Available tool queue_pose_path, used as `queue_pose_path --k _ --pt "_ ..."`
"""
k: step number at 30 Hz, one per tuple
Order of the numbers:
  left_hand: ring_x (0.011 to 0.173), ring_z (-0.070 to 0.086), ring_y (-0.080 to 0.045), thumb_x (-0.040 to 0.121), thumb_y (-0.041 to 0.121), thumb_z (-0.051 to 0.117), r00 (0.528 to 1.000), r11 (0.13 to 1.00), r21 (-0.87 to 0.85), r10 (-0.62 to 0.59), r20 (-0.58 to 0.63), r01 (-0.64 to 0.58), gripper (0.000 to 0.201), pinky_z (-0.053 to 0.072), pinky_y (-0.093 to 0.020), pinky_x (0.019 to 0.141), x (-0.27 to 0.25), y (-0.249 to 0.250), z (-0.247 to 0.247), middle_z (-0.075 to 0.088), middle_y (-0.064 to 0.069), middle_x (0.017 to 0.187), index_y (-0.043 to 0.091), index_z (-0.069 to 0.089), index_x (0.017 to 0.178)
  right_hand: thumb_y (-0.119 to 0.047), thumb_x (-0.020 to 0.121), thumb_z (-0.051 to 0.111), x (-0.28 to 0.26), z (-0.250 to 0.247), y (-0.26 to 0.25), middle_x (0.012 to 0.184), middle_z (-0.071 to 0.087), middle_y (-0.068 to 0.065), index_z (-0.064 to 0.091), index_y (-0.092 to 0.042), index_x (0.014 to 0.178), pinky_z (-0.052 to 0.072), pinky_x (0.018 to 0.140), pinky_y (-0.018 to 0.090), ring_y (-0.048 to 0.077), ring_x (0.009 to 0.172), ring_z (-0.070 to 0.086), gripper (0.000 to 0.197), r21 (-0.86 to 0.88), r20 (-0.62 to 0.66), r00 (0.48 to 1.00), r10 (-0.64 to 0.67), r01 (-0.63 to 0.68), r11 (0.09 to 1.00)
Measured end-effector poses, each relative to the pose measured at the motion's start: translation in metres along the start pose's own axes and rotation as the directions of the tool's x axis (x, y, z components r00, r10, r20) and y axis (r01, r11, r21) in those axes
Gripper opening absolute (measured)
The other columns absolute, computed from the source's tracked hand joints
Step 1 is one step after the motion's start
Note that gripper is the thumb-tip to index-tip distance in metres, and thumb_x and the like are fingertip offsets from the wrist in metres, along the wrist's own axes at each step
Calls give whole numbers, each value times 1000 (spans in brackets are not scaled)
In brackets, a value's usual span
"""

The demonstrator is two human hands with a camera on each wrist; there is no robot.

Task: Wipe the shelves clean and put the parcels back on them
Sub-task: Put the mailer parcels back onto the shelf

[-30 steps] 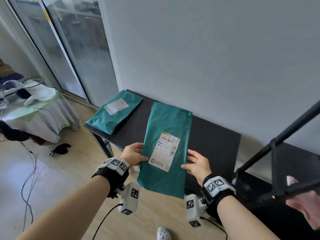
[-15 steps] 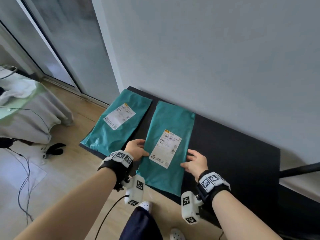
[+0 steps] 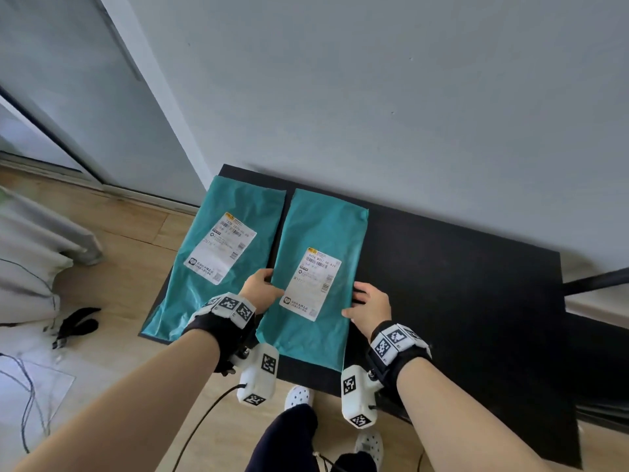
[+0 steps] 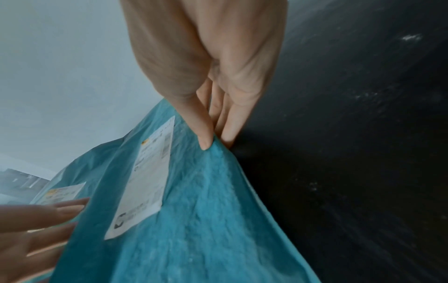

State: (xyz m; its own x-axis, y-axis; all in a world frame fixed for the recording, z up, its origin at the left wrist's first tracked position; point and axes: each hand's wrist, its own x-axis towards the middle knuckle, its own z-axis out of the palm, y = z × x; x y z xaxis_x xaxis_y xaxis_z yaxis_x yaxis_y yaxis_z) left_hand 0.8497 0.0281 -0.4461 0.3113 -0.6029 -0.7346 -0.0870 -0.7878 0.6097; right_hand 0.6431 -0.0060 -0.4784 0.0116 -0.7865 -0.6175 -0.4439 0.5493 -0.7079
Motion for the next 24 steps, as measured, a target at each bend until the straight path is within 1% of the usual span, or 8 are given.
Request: queue_pose_path --k 3,6,7,9,12,13,17,24 --pt "109 56 -27 87 0 59 998 988 147 56 2 -56 66 49 -33 87 -1 5 1 47 -16 137 7 28 146 14 74 67 -4 0 -3 127 59 12 50 -7 135 51 96 40 25 108 62 67 -12 10 1000 -16 16 1000" --pt "83 59 -20 88 0 51 990 937 328 137 -24 -121 67 53 -34 73 -13 7 5 49 -14 136 13 25 148 7 81 63 -11 -6 -2 131 57 12 49 -9 136 51 96 41 24 110 61 59 -23 18 1000 0 1 1000" --pt "84 61 -23 88 0 48 986 906 402 163 -35 -135 66 52 -33 69 -19 7 7 49 -13 135 15 25 148 4 83 62 -16 -10 -1 131 56 12 49 -8 136 50 97 41 24 112 59 56 -29 20 1000 3 -2 1000" --pt "101 61 -28 88 1 43 976 835 520 217 -8 -181 61 49 -32 74 -33 8 16 48 -12 136 17 31 146 0 85 61 -25 -21 2 131 57 13 50 -9 135 48 99 40 24 117 57 51 -41 14 1000 -5 6 999" --pt "91 60 -23 90 5 40 960 719 643 254 113 -266 49 46 -25 65 -54 10 38 47 -9 137 18 43 137 -10 89 60 -47 -44 8 131 58 10 53 -11 133 44 101 35 23 118 56 45 -90 -8 999 -43 42 995" --pt "92 59 -22 90 7 41 954 683 670 259 153 -292 46 46 -25 67 -62 10 47 48 -8 137 19 46 134 -13 90 60 -56 -55 12 130 58 9 53 -12 133 42 102 32 23 120 55 43 -119 -15 998 -57 55 991" --pt "118 54 -22 92 13 46 908 505 761 314 277 -406 37 42 -26 96 -95 14 97 54 -6 132 17 54 128 -25 92 59 -101 -103 34 132 58 7 54 -13 133 38 106 30 21 124 53 43 -215 -39 994 -104 94 972" --pt "109 61 -29 89 19 47 824 201 826 359 438 -527 30 47 -30 89 -178 -5 222 64 -9 118 15 64 113 -30 95 54 -191 -199 123 136 56 5 50 -17 135 40 105 31 21 124 52 43 -253 -170 982 -87 42 967"
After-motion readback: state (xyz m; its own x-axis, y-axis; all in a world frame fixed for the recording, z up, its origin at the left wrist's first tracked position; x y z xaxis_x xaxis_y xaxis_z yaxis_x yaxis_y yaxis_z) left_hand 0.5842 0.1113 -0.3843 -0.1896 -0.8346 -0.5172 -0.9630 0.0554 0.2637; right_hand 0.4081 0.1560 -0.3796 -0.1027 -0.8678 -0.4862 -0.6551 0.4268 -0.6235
